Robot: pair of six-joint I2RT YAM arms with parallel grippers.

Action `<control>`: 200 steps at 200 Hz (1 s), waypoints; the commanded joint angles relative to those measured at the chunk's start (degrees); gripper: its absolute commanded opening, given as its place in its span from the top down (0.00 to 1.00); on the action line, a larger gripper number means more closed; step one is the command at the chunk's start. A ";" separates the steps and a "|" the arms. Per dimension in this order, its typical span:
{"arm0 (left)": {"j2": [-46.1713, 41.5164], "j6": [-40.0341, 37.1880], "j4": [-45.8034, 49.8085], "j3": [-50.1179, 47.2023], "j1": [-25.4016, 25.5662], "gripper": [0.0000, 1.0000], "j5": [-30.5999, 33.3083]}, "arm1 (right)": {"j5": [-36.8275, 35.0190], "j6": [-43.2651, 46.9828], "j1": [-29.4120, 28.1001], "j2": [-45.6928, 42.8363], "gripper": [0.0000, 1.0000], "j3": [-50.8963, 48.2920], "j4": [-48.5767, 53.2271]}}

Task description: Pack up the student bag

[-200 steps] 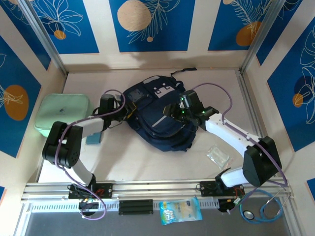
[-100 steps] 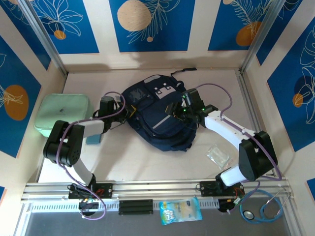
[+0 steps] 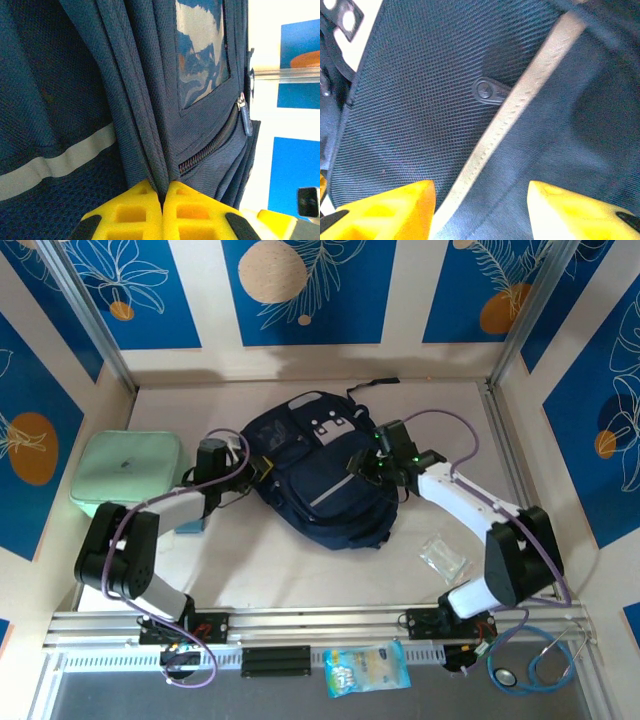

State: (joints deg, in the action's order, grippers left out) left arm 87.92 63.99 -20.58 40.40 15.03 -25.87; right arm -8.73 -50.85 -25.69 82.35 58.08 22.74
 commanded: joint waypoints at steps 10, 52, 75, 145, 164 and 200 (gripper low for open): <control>-2.16 -1.57 0.65 -0.41 0.05 1.00 0.42 | -3.23 -4.25 0.73 -5.43 0.47 -5.39 3.86; -2.83 -0.90 0.63 0.22 0.09 1.00 0.26 | 0.56 -5.81 0.97 -3.02 0.46 -6.13 1.26; -3.83 -0.80 1.35 0.17 0.27 1.00 0.20 | 4.53 -3.35 1.97 0.62 0.47 -4.22 -3.09; -8.57 -0.04 5.33 -1.11 3.47 1.00 1.90 | 13.84 11.05 7.87 16.98 0.51 14.46 -9.78; -8.64 0.52 5.65 -1.46 5.98 1.00 2.54 | 14.85 15.06 9.07 22.60 0.51 20.54 -9.29; -6.53 1.95 4.27 -1.52 10.77 1.00 3.54 | 11.32 18.23 10.23 26.54 0.50 26.65 -3.74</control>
State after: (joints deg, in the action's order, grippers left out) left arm 81.17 65.73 -14.06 39.03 22.59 -20.71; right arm 2.15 -37.34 -15.33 108.88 82.78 17.04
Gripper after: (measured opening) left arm 0.048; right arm 0.493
